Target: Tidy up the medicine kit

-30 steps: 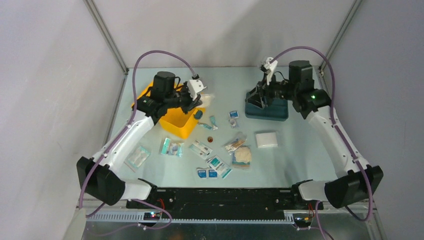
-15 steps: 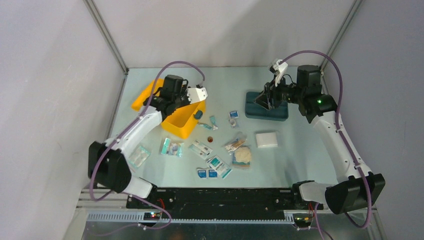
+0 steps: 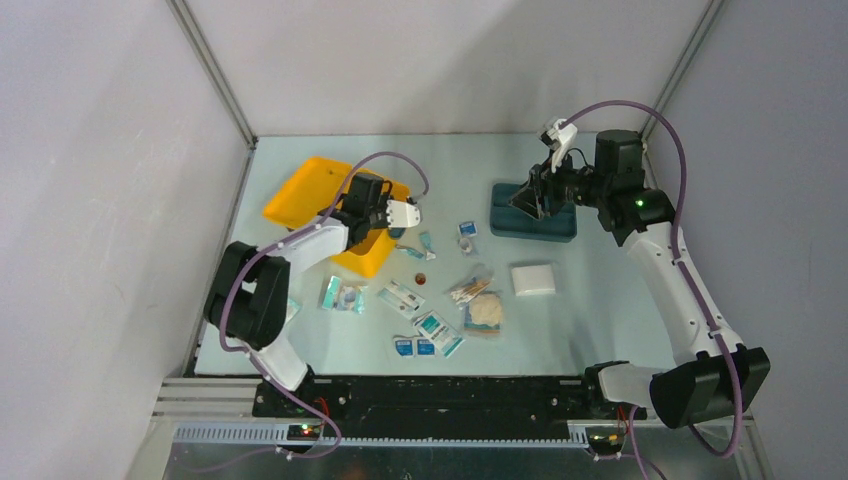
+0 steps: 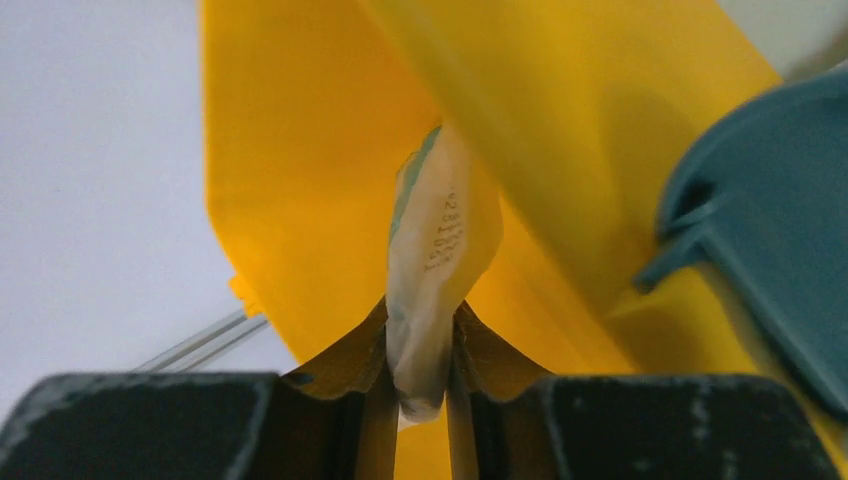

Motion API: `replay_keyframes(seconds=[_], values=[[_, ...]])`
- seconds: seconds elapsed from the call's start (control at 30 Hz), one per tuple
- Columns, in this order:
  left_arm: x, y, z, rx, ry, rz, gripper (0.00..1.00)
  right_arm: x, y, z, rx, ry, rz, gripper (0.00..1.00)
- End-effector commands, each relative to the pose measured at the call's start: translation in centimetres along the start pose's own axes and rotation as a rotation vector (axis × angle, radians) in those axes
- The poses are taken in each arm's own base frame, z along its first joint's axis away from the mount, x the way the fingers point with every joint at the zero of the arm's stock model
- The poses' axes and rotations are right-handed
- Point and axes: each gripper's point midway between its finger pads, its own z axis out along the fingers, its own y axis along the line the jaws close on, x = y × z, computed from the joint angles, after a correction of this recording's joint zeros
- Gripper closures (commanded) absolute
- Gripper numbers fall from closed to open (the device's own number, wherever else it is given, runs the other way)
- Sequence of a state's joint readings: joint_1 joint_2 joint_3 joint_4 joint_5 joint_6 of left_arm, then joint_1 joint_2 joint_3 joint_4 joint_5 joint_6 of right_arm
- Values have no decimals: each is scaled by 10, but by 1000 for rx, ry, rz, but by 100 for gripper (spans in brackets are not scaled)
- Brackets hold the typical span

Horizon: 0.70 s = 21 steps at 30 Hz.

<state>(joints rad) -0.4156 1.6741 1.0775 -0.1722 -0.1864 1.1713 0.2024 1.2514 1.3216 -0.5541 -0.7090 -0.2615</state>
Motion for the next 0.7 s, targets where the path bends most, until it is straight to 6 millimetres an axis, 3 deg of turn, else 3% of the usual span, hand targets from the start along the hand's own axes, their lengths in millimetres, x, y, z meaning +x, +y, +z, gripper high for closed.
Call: replay_keyframes(seconds=[0.0,0.23,0.33,0.5,0.67], values=[[-11,25,8,-161,-67,111,74,-3,-2,0,3,-18,-2,48],[-24,29,17,-214,-145,115,71,0,-5,4,2,-6,11,48],[-28,32,21,-229,-167,112,62,1,-5,4,2,-4,12,47],[-25,35,31,-238,-152,104,53,1,-6,4,6,-2,13,46],[-19,34,30,-237,-140,95,51,1,-6,3,7,-3,12,46]])
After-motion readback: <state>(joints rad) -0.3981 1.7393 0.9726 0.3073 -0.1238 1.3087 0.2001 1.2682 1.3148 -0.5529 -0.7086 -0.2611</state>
